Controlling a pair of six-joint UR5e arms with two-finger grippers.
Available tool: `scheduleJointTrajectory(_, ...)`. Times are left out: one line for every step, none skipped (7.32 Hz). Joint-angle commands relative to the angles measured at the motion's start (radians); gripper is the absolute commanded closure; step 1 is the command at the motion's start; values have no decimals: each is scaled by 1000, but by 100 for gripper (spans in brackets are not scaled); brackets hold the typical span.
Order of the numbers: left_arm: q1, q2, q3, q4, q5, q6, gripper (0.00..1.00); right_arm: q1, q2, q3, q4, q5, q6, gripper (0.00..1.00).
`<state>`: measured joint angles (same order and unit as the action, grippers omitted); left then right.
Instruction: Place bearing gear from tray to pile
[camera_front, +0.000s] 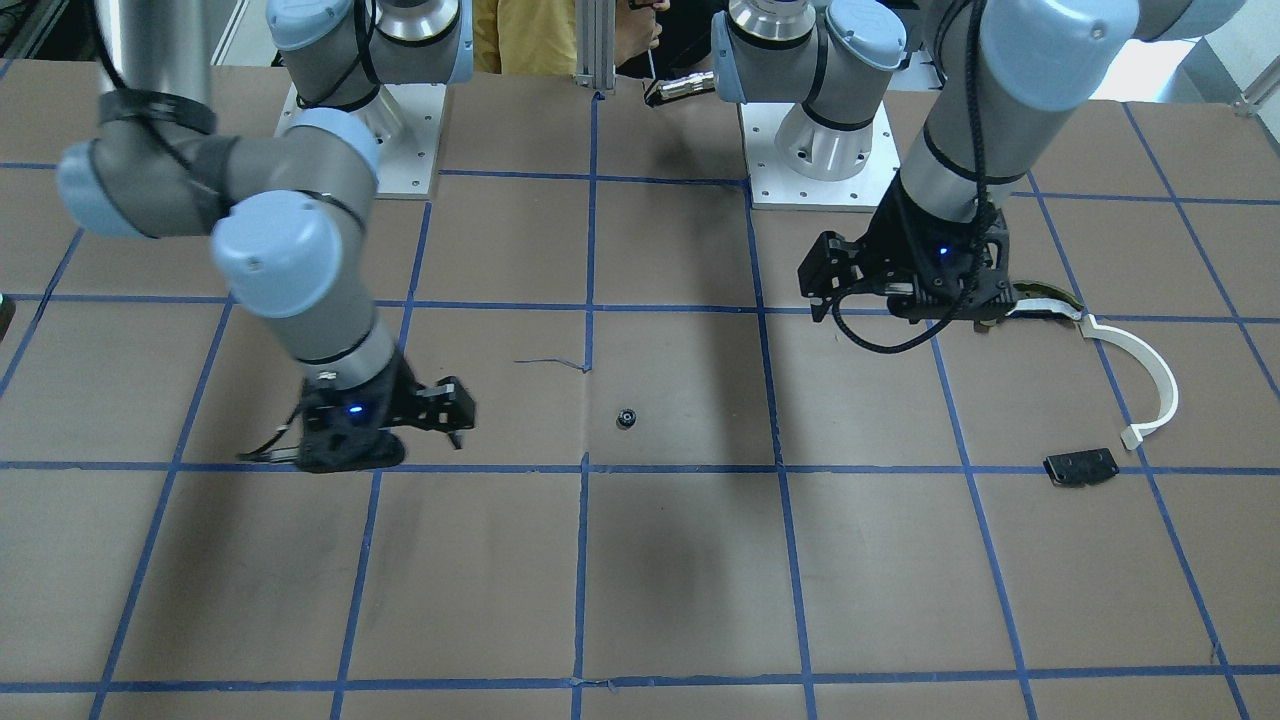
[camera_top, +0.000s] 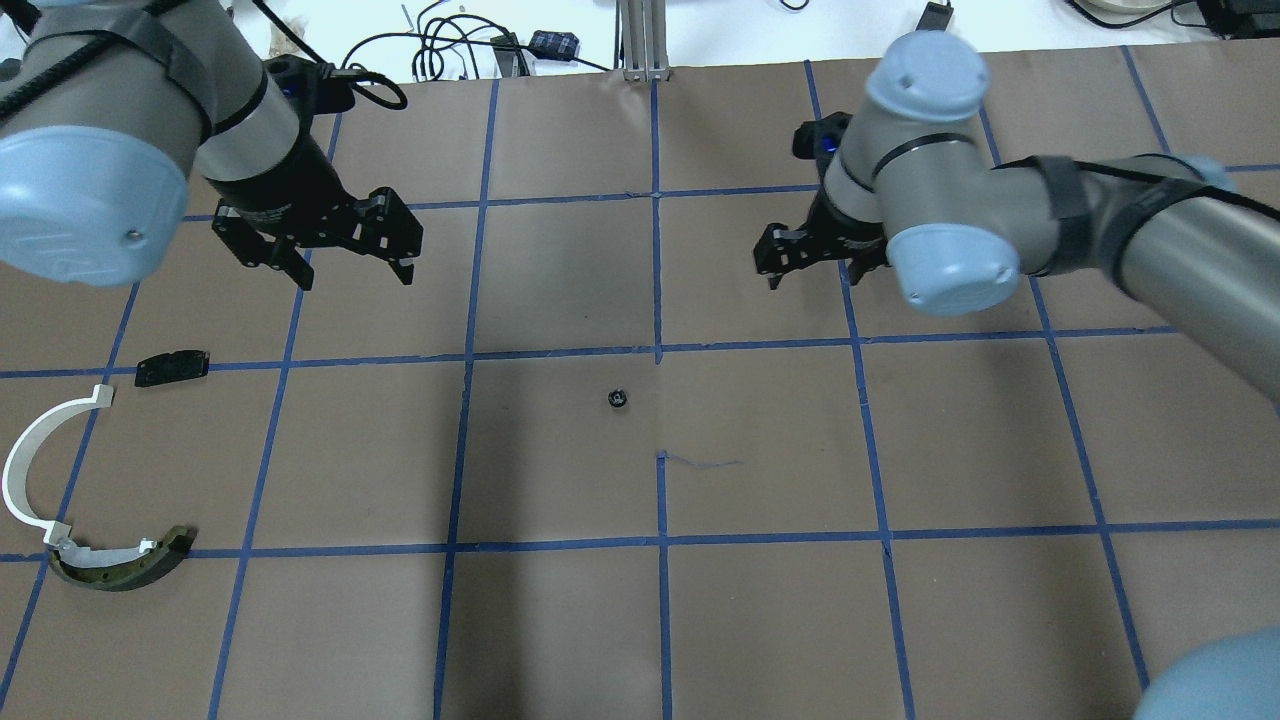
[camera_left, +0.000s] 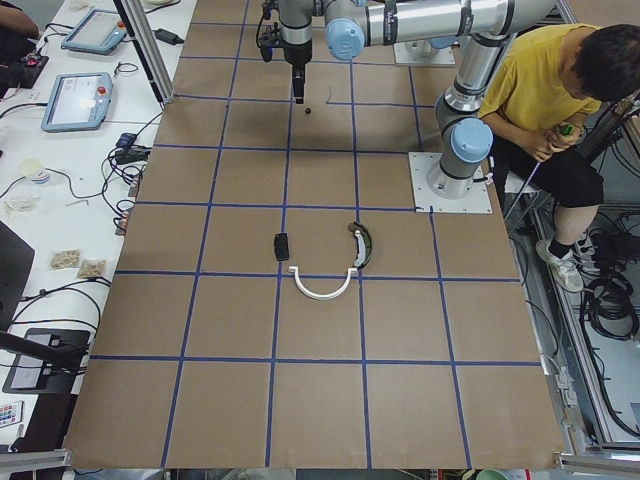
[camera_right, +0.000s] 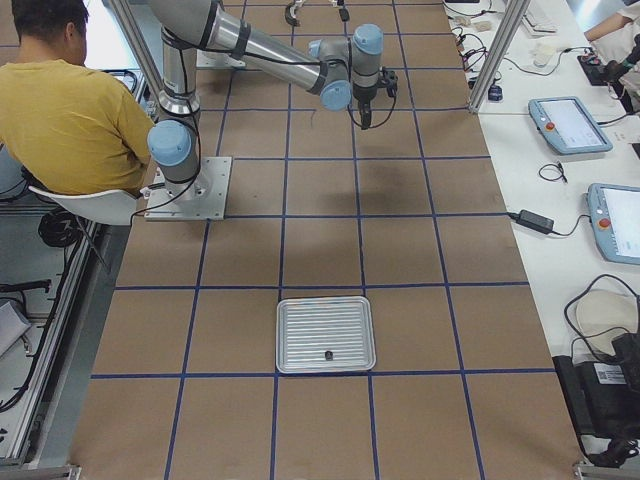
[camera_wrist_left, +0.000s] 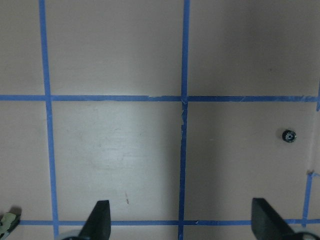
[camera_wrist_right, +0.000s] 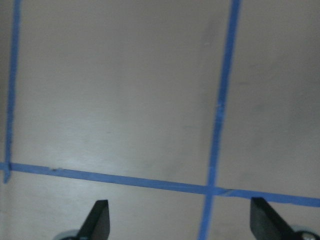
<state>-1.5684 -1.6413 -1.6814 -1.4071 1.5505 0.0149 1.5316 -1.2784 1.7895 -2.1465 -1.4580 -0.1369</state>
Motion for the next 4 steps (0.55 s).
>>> scheduleJointTrajectory(-158, -128, -14, 158, -9, -81, 0, -277, -31, -11, 110, -19, -324, 0)
scheduleJointTrajectory(-215, -196, -15, 231, -9, -81, 0, -383, -33, -25, 106, -127, -481, 0)
scheduleJointTrajectory(-260, -250, -21, 273, -7, -73, 0, -478, -35, -74, 102, -172, -668, 0)
scheduleJointTrajectory(-289, -287, -30, 302, -6, -63, 0, -578, -30, -84, 131, -176, -784, 0)
